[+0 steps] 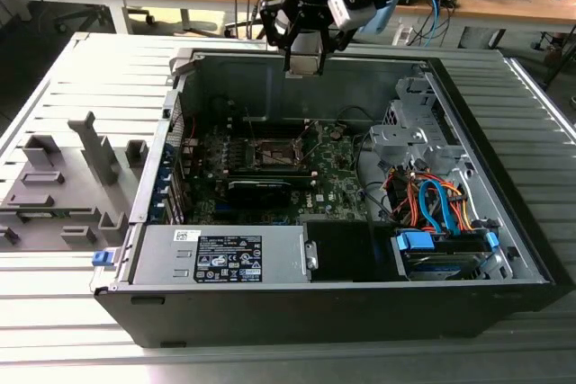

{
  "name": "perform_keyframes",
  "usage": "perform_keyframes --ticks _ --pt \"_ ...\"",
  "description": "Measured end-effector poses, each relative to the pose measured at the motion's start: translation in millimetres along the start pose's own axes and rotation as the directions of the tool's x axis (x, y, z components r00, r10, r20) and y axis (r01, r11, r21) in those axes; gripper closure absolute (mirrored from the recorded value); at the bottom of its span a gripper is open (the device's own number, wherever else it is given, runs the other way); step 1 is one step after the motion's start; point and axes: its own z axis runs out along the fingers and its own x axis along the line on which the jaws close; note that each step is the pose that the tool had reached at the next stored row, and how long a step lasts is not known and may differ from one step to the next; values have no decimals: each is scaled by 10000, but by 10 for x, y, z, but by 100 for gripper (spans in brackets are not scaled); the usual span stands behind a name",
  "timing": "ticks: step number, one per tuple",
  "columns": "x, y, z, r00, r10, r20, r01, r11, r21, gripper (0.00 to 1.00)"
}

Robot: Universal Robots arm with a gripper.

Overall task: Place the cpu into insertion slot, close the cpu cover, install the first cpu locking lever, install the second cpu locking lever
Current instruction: 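Place the cpu into insertion slot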

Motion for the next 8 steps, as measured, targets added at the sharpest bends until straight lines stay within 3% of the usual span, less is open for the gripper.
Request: perform_keyframes --ticks 8 --pt "0 -2 21 10000 0 0 0 10000 0 46"
